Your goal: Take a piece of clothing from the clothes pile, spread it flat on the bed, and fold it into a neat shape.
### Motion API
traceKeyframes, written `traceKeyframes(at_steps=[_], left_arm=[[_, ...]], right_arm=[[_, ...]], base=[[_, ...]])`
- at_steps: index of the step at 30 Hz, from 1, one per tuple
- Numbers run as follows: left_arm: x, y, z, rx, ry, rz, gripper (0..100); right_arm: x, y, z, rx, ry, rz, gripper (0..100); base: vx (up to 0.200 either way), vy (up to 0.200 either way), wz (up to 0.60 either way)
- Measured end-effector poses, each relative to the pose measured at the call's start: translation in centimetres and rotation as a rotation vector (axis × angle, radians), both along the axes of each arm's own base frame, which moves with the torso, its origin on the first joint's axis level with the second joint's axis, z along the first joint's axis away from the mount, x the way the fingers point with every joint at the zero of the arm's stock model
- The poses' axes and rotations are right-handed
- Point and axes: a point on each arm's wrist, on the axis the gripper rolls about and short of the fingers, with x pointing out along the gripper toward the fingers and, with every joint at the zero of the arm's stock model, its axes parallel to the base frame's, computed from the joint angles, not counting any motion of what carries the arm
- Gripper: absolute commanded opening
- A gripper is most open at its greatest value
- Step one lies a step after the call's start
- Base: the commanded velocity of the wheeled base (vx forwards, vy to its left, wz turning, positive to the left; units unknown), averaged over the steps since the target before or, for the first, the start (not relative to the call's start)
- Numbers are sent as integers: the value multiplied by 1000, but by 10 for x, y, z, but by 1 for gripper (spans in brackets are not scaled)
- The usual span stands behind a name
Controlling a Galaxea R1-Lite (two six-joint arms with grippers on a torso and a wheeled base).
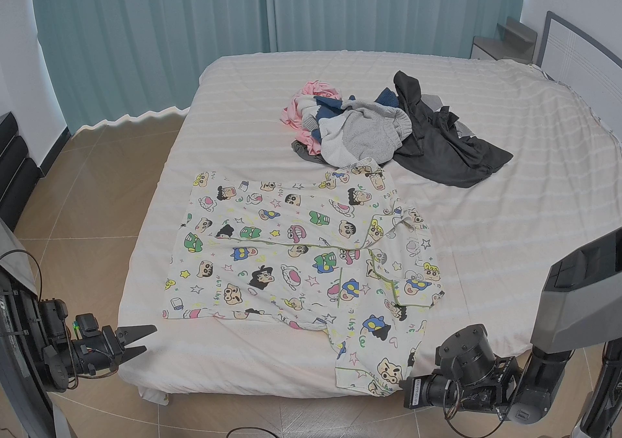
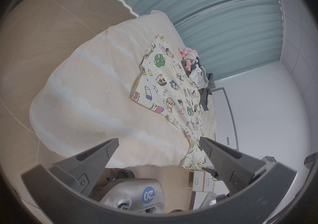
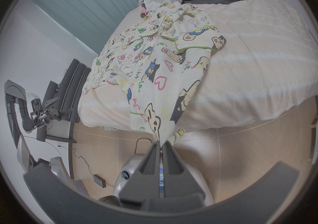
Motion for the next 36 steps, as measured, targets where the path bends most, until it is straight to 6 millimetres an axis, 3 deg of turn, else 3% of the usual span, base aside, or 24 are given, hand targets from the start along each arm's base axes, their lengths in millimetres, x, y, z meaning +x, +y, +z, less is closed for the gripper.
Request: traceKeyframes(at_steps=[12,24,31,36], left_arm=[[0,0,-7,74,-38,-47,100],[13,-20,-6,36,26,-50,100],[36,-27,-6,189,40,126,100],[59,-35,-8,170,31,197,100]], right_arm=[[5,-17,0,-14,17,-66,0],[10,-16,0,16,-9,-85,0],[11,-15,3,51,-49,-82,0],[10,-14,5,64,-68,-81,0]], base=[[0,0,0],[0,0,0],[0,0,0],[0,0,0]])
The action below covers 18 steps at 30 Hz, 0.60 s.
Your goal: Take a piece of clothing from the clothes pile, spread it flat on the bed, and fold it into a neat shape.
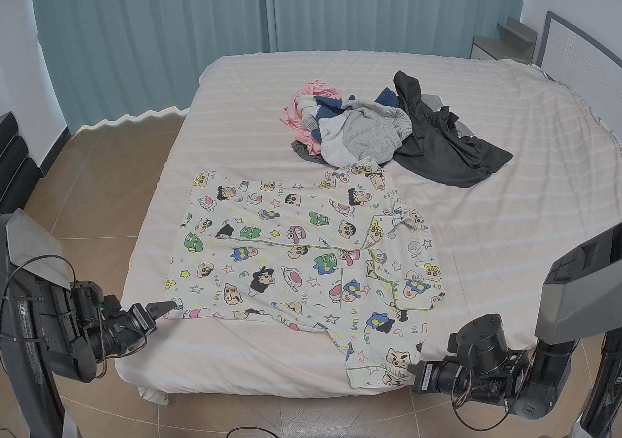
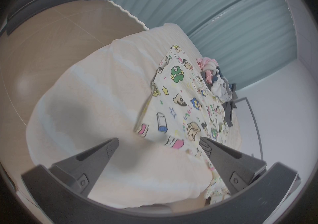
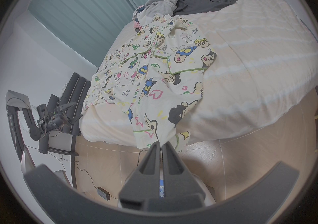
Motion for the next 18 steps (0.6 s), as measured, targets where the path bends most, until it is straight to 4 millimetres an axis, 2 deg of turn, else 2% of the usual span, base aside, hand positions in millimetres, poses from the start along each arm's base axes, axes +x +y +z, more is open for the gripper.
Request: traceKeyframes(at_steps=[8,18], left_arm=[[30,-18,-5,-5,-32,79,100],[39,-23,-12,5,-42,74,100]], right_arm=[[-3,0,1,-3,-4,5,0],[-5,-1,4,21,-39,7,0]], base=[[0,0,0],[0,0,0]])
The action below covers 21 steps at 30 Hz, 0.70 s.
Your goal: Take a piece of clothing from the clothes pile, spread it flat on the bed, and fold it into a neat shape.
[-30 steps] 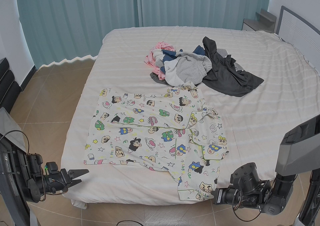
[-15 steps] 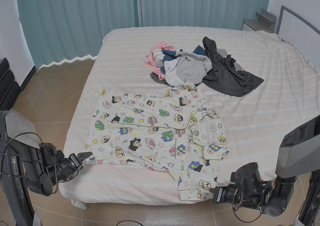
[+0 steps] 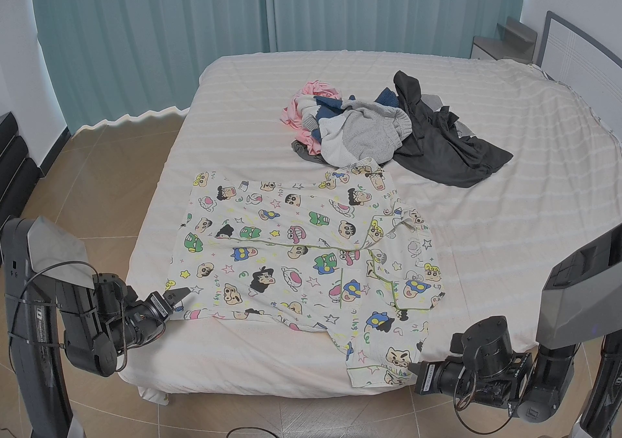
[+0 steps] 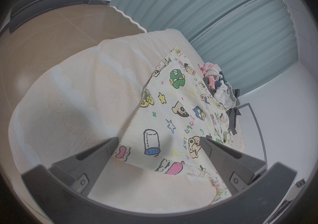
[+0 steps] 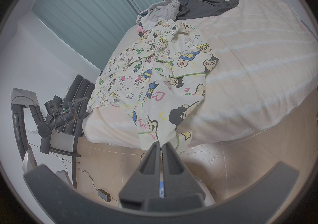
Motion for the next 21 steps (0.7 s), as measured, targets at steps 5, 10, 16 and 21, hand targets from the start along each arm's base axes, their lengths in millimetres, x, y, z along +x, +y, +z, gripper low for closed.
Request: traceKeyframes(at_steps=[5,10,16,21], left_arm=[[3,-1,-1,1,-6,-4,0],[4,-2,-2,3,-5,-1,0],[2,-1,-3,22,4,32,0],[-2,0,-3,27,18,42,0]], right_arm=[[-1,-1,-1,-5,7,-1,0],[-2,-1,-2,-7,9,4,0],[-3,-1,-2,-8,12,5,0],[-5,-2,-2,-12,17,5,0]], base=[[0,0,0],[0,0,0],[0,0,0],[0,0,0]])
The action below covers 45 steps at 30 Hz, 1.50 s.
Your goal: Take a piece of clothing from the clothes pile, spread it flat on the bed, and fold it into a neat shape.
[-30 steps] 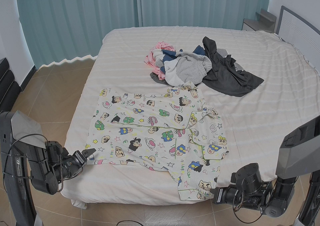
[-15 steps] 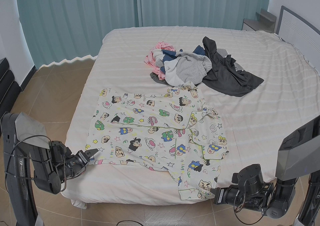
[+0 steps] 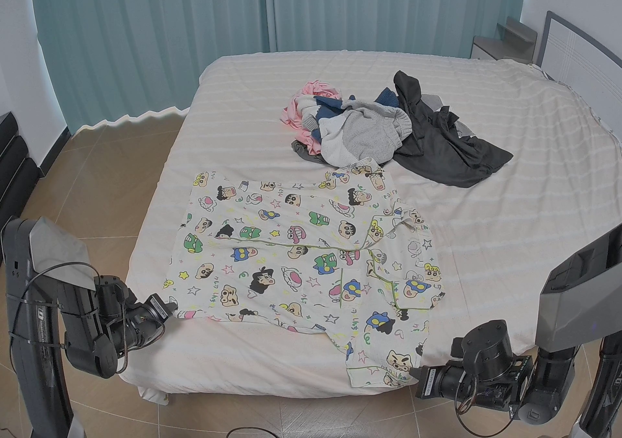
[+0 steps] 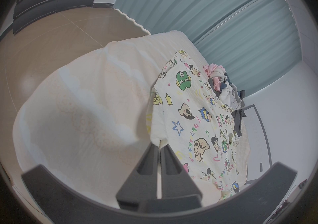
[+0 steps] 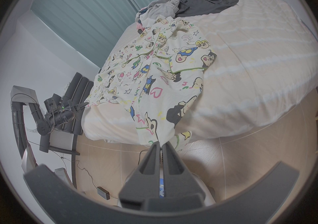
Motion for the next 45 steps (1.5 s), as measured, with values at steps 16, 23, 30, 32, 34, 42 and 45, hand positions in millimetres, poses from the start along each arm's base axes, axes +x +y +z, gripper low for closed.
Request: traceKeyframes(at_steps=[16,23,30,32,34,42,45], left_arm=[[-33,10,7,97,67,8,0],[-45,12,6,91,110,14,0],[-59,12,6,93,160,9,0],[-63,12,5,108,170,-1,0],[-68,15,5,124,181,-9,0],[-81,19,4,109,226,-14,0],[-83,21,4,106,230,-6,0]], right_arm=[[-12,-9,3,13,-18,6,0],[-17,-6,-1,-10,2,24,0],[-24,-6,-8,-70,56,35,0],[-25,-7,-9,-86,68,32,0],[-27,-8,-10,-100,77,27,0],[-36,-6,-14,-134,132,35,0],[-40,-5,-14,-141,146,43,0]], base=[[0,0,0],[0,0,0],[0,0,0],[0,0,0],[0,0,0],[0,0,0],[0,0,0]])
